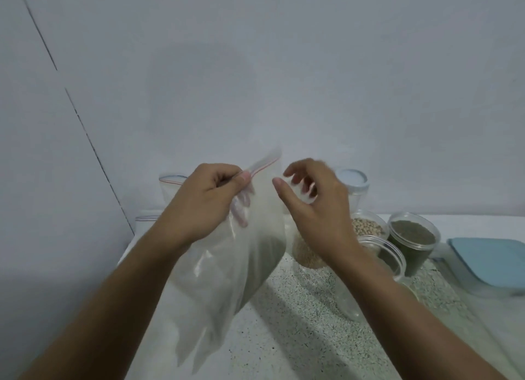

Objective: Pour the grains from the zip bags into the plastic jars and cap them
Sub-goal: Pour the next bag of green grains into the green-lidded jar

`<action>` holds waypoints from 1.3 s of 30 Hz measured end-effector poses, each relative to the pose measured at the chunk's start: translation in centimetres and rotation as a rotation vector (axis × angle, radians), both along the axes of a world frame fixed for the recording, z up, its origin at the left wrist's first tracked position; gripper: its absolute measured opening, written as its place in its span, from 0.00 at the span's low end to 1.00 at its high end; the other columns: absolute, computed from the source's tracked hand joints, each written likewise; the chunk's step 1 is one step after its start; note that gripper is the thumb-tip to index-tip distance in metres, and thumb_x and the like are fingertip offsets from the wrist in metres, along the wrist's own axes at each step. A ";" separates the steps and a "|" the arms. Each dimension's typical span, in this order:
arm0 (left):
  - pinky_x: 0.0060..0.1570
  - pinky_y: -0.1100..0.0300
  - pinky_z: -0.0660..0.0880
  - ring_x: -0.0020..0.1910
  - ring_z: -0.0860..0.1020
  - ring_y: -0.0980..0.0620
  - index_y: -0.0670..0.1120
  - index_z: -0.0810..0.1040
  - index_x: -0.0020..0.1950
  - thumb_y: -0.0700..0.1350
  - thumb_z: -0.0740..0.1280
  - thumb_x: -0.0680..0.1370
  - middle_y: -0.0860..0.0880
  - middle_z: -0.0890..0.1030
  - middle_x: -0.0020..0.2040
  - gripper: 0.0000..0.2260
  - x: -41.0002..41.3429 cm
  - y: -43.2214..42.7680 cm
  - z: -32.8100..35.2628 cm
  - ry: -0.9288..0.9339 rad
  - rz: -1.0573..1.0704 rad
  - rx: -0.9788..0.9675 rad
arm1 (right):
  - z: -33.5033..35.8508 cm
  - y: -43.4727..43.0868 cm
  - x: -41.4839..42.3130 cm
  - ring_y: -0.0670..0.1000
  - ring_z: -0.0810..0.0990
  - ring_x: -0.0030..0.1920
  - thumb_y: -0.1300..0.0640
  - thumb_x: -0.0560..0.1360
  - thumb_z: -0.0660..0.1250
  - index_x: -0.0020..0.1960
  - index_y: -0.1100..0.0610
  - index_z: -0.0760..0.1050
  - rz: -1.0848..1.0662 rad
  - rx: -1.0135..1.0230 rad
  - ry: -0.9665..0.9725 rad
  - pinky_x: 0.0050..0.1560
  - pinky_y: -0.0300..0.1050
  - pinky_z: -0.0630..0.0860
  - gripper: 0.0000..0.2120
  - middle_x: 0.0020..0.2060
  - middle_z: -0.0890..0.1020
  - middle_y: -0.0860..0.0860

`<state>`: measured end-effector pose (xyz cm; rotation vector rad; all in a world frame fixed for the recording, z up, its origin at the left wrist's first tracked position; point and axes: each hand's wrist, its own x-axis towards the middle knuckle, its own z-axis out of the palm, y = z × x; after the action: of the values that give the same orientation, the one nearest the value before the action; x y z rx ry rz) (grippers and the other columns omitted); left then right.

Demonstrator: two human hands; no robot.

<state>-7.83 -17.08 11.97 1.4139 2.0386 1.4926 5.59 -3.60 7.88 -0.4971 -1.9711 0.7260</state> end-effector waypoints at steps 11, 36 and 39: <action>0.32 0.63 0.71 0.29 0.75 0.54 0.43 0.79 0.50 0.44 0.64 0.84 0.40 0.80 0.38 0.07 6.7 1.4 -7.3 -0.378 -0.030 -0.239 | -3.0 1.5 3.7 0.58 0.80 0.37 0.53 0.81 0.68 0.48 0.64 0.74 0.521 -0.764 -0.340 0.38 0.52 0.79 0.13 0.43 0.81 0.68; 0.34 0.66 0.70 0.30 0.72 0.53 0.43 0.76 0.33 0.46 0.74 0.76 0.48 0.73 0.28 0.15 3.9 -3.1 -7.3 -0.157 0.053 0.014 | -2.3 2.8 8.0 0.47 0.73 0.31 0.60 0.72 0.68 0.36 0.57 0.74 0.316 -0.013 -0.575 0.34 0.44 0.72 0.07 0.30 0.77 0.49; 0.35 0.65 0.70 0.30 0.72 0.51 0.43 0.78 0.33 0.57 0.71 0.71 0.47 0.74 0.28 0.17 2.6 -4.5 -7.2 -0.106 0.021 -0.046 | -1.6 3.3 8.1 0.50 0.74 0.40 0.65 0.64 0.67 0.42 0.52 0.68 0.274 0.074 -0.629 0.38 0.51 0.74 0.13 0.38 0.75 0.48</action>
<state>-5.20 -21.56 4.75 1.2717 2.0163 1.4866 13.67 -0.35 6.29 -0.4489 -2.6838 0.7142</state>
